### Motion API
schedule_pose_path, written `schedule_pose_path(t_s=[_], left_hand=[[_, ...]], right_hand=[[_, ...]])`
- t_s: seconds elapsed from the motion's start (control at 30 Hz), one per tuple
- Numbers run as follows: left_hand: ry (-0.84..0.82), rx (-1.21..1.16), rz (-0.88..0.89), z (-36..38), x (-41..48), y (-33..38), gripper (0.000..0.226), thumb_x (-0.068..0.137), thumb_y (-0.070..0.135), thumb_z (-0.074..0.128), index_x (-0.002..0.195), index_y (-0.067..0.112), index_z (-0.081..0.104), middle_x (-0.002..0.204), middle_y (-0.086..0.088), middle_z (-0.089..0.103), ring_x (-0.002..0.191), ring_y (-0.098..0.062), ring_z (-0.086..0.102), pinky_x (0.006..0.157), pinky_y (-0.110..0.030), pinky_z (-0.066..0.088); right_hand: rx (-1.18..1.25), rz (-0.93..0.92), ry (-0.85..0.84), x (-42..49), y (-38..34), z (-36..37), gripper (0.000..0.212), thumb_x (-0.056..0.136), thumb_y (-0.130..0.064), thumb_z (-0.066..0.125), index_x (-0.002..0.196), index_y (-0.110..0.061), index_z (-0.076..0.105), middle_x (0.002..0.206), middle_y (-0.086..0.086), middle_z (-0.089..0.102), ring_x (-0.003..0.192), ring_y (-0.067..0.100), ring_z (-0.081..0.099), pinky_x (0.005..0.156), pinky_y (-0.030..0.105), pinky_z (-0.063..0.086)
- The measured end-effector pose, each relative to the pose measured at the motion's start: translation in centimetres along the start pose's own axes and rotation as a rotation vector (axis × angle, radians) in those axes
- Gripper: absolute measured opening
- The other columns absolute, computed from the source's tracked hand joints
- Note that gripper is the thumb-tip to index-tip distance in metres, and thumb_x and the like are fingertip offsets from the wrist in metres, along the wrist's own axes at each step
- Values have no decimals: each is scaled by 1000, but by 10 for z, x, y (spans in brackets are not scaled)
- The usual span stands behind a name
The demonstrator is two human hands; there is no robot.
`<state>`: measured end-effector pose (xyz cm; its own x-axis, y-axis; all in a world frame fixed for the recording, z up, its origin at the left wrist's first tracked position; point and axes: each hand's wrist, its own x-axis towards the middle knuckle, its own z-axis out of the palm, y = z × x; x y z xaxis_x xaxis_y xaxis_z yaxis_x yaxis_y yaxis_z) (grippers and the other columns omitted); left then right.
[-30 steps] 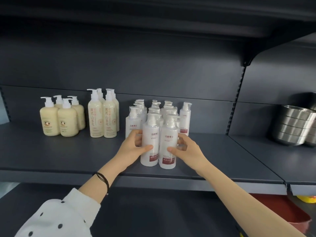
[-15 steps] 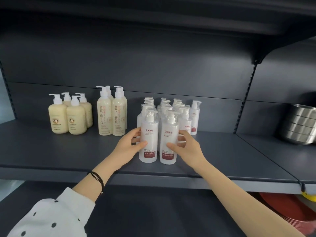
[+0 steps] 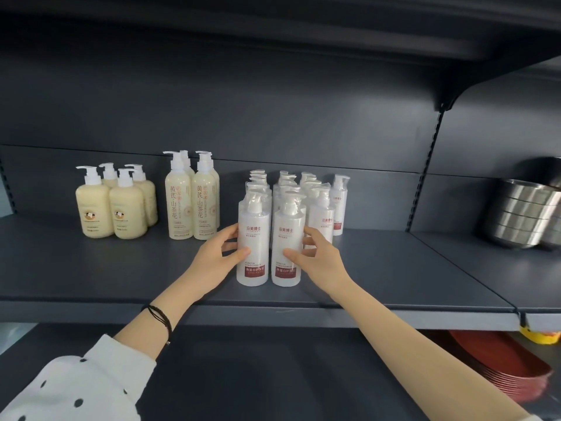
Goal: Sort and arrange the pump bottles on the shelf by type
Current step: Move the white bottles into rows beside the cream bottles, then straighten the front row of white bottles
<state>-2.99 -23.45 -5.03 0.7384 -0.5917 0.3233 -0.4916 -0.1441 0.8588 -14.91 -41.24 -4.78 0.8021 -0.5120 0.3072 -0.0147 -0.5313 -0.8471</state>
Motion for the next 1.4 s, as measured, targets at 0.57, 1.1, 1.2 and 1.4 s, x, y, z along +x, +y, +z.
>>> schedule_pose_path(t_s=[0.57, 1.1, 1.2, 1.4], left_hand=[[242, 251, 76, 14, 1, 35, 64, 86, 35, 67, 140, 19, 37, 139, -1, 46, 120, -17, 50, 94, -35, 47], [-8, 622, 29, -8, 74, 114, 26, 74, 37, 79, 96, 25, 71, 94, 8, 68, 91, -7, 62, 71, -18, 44], [-167, 610, 19, -20, 87, 114, 24, 72, 39, 80, 92, 29, 73, 92, 10, 71, 90, -6, 66, 77, -20, 48], [-314, 557, 56, -30, 95, 119, 31, 68, 52, 74, 90, 29, 75, 96, 10, 74, 94, -17, 68, 77, -28, 54]], right_hand=[[-454, -109, -84, 6, 49, -96, 28, 90, -27, 60, 118, -22, 62, 112, -7, 64, 99, 10, 61, 85, 25, 49], [-597, -134, -202, 90, 54, -149, 35, 86, -36, 60, 120, -28, 56, 107, -9, 59, 99, 18, 62, 86, 38, 53], [-611, -107, -178, 121, 58, -148, 39, 84, -41, 62, 121, -30, 54, 110, -7, 59, 97, 16, 61, 86, 37, 53], [-431, 52, -55, 179, 76, -141, 53, 85, -32, 68, 131, -16, 47, 117, 3, 58, 103, 22, 55, 86, 36, 49]])
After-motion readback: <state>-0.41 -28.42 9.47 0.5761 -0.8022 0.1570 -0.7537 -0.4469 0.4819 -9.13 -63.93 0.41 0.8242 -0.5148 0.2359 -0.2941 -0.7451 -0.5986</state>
